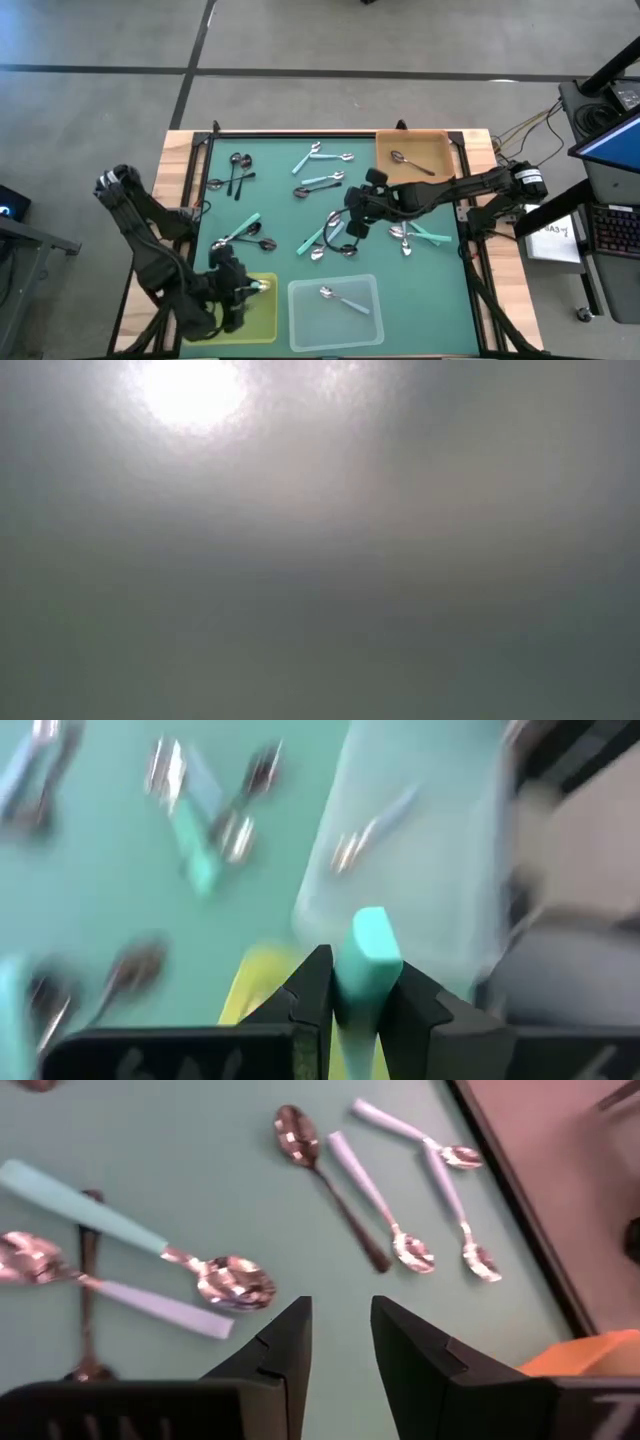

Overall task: Sort silverware by color (type)
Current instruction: Put the green spoon into the yellow bin

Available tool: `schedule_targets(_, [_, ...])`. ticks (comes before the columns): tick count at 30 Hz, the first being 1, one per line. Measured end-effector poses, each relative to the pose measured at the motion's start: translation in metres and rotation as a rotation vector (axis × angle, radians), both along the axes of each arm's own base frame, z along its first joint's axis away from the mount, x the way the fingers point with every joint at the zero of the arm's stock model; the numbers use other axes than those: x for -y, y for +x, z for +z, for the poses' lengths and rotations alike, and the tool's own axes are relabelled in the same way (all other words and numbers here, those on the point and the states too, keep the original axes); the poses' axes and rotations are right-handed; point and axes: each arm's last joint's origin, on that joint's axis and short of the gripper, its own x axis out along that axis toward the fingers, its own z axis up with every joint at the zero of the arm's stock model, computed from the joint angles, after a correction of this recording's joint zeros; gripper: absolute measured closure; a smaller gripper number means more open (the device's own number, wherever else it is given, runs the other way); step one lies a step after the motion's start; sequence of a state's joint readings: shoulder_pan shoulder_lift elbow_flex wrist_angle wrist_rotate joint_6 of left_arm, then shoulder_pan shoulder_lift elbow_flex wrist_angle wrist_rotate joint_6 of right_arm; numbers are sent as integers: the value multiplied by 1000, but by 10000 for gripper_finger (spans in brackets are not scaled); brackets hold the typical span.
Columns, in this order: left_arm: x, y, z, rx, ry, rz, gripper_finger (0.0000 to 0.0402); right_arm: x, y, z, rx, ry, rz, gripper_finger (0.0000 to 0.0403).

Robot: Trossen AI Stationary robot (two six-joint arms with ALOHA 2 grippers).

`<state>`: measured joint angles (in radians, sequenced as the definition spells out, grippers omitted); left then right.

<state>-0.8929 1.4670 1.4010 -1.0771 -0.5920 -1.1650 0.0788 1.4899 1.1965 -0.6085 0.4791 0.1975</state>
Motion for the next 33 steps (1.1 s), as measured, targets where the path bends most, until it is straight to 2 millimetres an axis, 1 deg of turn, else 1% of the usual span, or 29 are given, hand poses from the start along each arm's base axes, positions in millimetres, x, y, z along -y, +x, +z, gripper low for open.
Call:
schedule_targets(3, [-3,1,-7,-189,-40,9,364,-2,0,-2,-8,48,33,307])
schedule_targets(7, [0,2,-26,-357,-87,-22,364,-5,1,-5,-11,126,112,307])
schedule_targets(9, [0,1,-36,-409,-74,-23,357,-6,0,-8,-23,149,140,309])
schedule_targets(15, [-5,1,-56,-487,-34,-13,325,-6,-2,-11,-31,160,124,314])
schedule_targets(19, [-8,2,-57,-503,-25,-23,309,-6,-2,-11,-33,160,124,312])
schedule_targets(21, [-11,7,-54,-471,11,-41,301,-6,-2,-11,-33,160,124,313])
schedule_targets(23, [-16,15,-50,-408,53,-42,293,-6,-2,-11,-40,160,123,314])
schedule_targets(26, [-27,30,-48,-344,101,-58,282,-6,-4,-12,-60,160,121,314])
schedule_targets(29, [-41,44,-49,-337,114,-41,274,-6,-5,-14,-75,159,122,310])
schedule_targets(31, [-50,50,-50,-339,131,-24,272,-6,-4,-14,-77,163,172,310])
schedule_targets(33, [-55,52,-49,-318,166,-10,272,-8,-1,-13,-49,163,242,312])
